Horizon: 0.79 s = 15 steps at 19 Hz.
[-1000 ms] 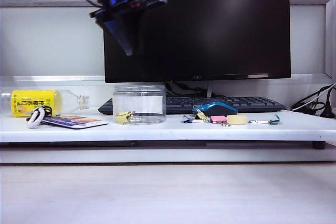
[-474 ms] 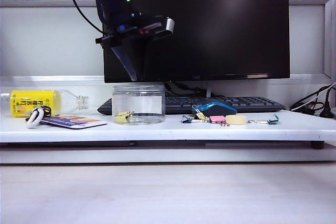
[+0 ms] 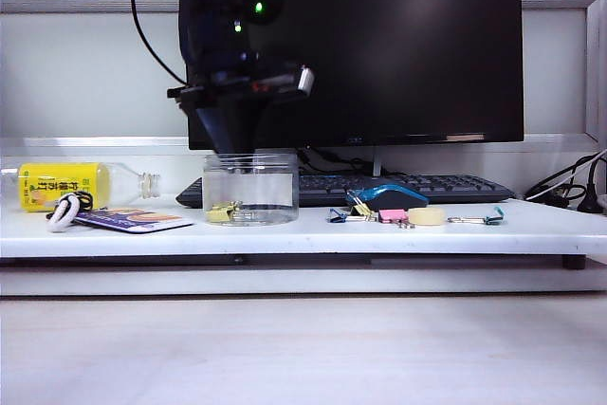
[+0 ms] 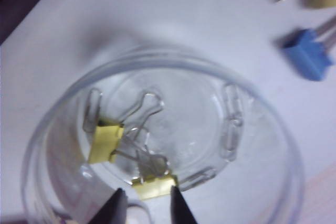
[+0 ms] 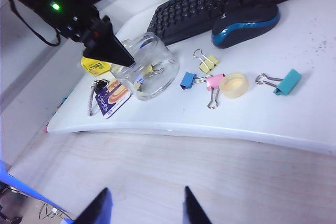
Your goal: Take the clips out of the round transparent plastic box and place them on the table.
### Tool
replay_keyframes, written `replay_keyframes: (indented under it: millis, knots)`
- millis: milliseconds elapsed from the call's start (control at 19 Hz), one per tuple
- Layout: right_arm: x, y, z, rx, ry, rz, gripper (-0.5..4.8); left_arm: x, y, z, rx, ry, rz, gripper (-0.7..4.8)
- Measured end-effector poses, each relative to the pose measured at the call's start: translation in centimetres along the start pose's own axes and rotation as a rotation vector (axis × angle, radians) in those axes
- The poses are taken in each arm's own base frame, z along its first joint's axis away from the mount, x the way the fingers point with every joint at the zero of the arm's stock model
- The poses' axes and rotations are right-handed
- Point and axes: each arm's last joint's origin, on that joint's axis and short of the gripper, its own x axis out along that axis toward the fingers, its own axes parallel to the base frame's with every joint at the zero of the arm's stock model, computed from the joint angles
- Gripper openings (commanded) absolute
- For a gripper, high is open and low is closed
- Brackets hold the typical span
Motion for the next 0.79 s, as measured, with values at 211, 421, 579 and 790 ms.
replay_keyframes:
  millis: [211, 421, 579, 790]
  knots:
    - [0.0, 0.0, 0.0, 0.0, 0.001, 0.001, 1.76, 0.1, 0.0, 0.0, -0.013, 0.005, 0.004, 1.21]
    - [0.0, 0.0, 0.0, 0.0, 0.001, 0.001, 1.76, 0.2, -0.3, 0.0, -0.014, 0.013, -0.04, 1.21]
    - [0.0, 0.0, 0.0, 0.0, 0.001, 0.001, 1.76, 0.5, -0.3, -0.1, -0.015, 0.031, -0.043, 1.21]
    - [0.0, 0.0, -0.1, 0.006, 0.008, -0.001, 1.76, 2.2, -0.4, 0.1, -0.014, 0.079, -0.048, 1.21]
